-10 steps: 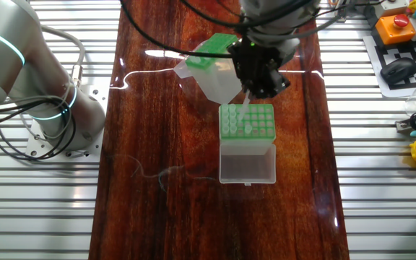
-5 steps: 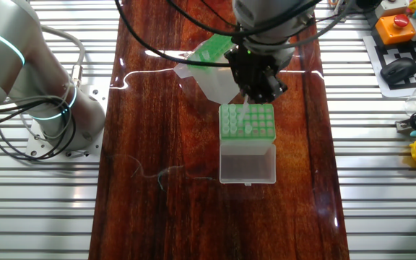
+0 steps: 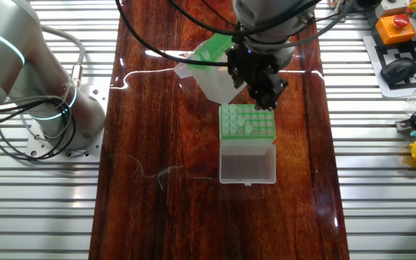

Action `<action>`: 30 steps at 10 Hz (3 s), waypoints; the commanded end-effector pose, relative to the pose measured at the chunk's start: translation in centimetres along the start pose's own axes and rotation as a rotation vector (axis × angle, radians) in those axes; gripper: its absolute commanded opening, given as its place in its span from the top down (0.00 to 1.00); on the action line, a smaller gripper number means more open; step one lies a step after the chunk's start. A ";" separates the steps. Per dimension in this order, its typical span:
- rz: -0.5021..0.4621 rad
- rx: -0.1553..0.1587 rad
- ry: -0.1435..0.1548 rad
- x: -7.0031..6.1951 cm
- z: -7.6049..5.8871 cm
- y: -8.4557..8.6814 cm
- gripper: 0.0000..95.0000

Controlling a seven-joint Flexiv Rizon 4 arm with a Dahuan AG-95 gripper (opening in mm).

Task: Transfer all large pipette tips from one holder to another

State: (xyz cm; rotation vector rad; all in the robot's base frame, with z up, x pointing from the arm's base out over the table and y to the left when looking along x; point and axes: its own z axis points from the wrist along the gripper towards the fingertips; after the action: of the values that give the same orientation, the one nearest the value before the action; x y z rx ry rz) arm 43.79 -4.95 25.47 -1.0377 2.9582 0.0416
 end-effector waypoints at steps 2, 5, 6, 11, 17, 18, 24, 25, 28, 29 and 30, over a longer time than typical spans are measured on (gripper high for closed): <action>0.032 -0.002 0.000 -1.3 0.2 2.0 0.40; 0.096 0.003 0.010 -3.5 0.5 5.8 0.40; 0.126 0.006 0.012 -3.5 0.5 5.8 0.40; 0.047 -0.003 0.007 -3.7 0.5 5.9 0.60; 0.078 0.050 0.047 -5.6 4.0 11.9 0.60; 0.057 0.048 0.048 -5.6 4.0 11.9 0.60; 0.087 0.037 0.069 -7.7 6.5 15.7 0.60; 0.089 0.038 0.065 -7.7 6.5 15.7 0.60; 0.048 0.034 0.057 -7.8 6.7 15.9 0.60; 0.038 0.038 0.064 -8.1 7.2 16.4 0.60; 0.015 0.052 0.075 -7.9 8.0 17.0 0.60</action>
State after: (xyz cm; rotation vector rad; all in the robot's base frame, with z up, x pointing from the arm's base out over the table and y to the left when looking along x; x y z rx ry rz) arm 39.24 13.43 18.20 -0.9706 3.0254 -0.0624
